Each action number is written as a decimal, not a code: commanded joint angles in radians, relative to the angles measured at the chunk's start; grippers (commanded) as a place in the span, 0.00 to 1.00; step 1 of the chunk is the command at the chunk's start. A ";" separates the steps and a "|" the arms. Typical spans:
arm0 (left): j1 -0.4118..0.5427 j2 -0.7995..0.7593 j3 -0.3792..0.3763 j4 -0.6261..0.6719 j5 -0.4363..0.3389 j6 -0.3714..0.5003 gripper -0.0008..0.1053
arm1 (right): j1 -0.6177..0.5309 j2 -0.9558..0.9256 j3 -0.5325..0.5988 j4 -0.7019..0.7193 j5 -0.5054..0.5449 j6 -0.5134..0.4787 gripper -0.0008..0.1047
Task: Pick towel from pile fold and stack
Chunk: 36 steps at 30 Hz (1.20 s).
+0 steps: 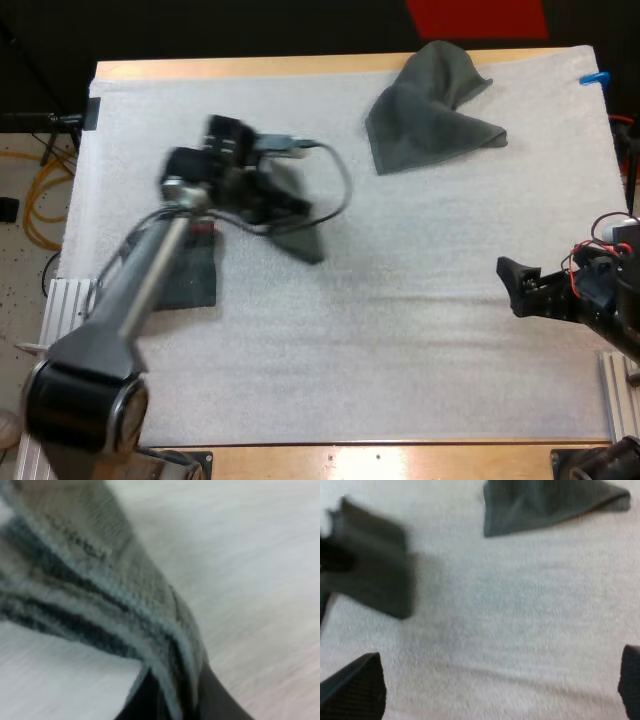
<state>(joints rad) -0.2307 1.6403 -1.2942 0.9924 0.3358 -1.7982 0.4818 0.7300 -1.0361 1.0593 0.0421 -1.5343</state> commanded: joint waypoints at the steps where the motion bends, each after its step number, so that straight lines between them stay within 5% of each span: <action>1: 0.036 -0.034 -0.003 0.081 -0.035 0.063 0.01 | 0.001 0.000 -0.005 -0.023 0.005 -0.010 0.87; 10: 0.304 -0.062 -0.001 0.263 -0.036 0.191 0.01 | 0.001 0.034 -0.003 -0.032 -0.011 -0.010 0.87; 17: 0.433 -0.060 0.022 0.275 -0.050 0.265 0.01 | 0.001 0.042 -0.003 -0.032 -0.024 -0.010 0.87; 23: 0.479 -0.060 0.052 0.274 -0.241 0.301 0.10 | 0.001 0.042 -0.003 -0.032 -0.024 -0.010 0.87; 29: 0.479 -0.060 0.052 0.264 -0.289 0.307 0.53 | 0.001 0.042 -0.003 -0.032 -0.024 -0.010 0.87; 31: 0.479 -0.060 0.052 0.262 -0.387 0.305 0.66 | 0.001 0.042 -0.003 -0.032 -0.024 -0.010 0.87; 34: 0.479 -0.060 0.052 0.262 -0.601 0.290 0.67 | 0.001 0.042 -0.003 -0.032 -0.024 -0.010 0.87; 36: 0.479 -0.070 0.052 0.262 -0.672 0.290 0.67 | 0.001 0.042 -0.003 -0.032 -0.024 -0.010 0.87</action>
<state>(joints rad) 0.2494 1.5813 -1.2409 1.2516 -0.2691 -1.5021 0.4818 0.7705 -1.0361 1.0357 0.0279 -1.5361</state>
